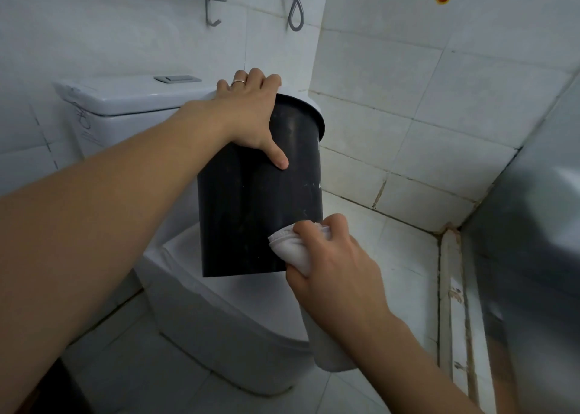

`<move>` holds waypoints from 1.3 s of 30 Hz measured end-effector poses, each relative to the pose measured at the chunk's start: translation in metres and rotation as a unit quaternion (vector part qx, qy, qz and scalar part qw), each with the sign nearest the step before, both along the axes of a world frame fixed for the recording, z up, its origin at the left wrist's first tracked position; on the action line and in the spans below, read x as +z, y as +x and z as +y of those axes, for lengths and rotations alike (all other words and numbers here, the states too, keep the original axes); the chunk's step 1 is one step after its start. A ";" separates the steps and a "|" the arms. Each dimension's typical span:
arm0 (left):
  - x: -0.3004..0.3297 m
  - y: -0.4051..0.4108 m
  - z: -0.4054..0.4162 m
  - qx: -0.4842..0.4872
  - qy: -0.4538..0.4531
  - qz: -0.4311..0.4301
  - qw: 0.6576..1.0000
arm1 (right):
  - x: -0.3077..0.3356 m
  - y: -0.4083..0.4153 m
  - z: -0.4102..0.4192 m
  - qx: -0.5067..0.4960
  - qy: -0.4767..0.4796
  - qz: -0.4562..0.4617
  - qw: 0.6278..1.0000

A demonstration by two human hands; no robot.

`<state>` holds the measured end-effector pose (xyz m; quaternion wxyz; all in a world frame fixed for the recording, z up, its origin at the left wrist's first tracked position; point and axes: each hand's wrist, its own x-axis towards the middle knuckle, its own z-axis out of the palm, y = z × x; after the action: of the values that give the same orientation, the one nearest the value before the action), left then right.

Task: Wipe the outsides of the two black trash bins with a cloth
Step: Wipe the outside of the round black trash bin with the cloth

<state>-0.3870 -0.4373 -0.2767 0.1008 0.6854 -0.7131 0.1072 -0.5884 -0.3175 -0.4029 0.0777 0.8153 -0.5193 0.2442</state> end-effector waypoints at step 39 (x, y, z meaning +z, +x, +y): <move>0.000 -0.006 0.005 0.009 -0.007 -0.010 1.000 | -0.002 -0.011 -0.003 -0.032 0.008 -0.004 0.999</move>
<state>-0.3925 -0.4322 -0.2766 0.0977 0.6899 -0.7071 0.1204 -0.5996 -0.3207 -0.4045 0.0764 0.7980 -0.5470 0.2410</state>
